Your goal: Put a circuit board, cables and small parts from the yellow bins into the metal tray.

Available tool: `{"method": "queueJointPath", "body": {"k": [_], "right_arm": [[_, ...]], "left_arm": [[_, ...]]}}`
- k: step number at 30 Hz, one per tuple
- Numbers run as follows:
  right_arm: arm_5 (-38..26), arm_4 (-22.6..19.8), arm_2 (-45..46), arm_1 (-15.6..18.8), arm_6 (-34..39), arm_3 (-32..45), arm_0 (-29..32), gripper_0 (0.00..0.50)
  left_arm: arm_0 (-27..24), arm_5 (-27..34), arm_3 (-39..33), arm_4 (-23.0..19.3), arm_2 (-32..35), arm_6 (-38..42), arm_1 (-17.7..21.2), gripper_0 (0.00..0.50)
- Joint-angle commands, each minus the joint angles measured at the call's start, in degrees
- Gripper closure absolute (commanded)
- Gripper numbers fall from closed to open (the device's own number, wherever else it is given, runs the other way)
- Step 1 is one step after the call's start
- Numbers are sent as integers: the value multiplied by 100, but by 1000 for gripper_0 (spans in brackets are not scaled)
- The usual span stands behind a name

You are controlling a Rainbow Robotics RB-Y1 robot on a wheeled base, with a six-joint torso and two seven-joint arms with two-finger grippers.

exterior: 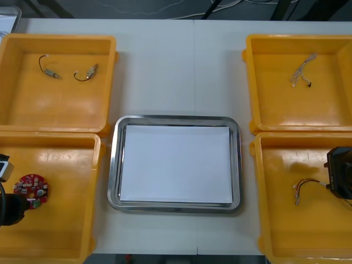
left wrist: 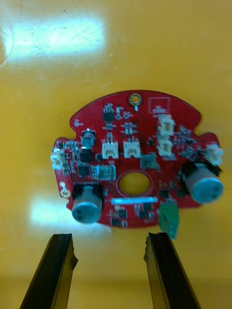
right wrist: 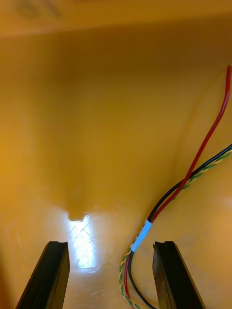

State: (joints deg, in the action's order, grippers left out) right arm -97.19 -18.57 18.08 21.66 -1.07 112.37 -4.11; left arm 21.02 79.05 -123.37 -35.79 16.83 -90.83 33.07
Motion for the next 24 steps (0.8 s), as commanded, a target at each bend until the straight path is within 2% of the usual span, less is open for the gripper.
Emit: {"method": "queueJointPath", "body": {"k": [1,8,13,24], "right_arm": [[130,55,-86,-13,116,57,183,0],[332,160,-226,-101,107,57,323,0],[447,160,-261,-206,98,57,403,0],[816,231,-428,-303,98,49,613,0]], "left_arm": [[-142,427,-495,-130,347,56,182,32],[-160,436,-539,-191,303,171,182,33],[-133,163,-443,-51,39,276,103,63],[-81,-224,-372,160,-295,302,-152,67]]}}
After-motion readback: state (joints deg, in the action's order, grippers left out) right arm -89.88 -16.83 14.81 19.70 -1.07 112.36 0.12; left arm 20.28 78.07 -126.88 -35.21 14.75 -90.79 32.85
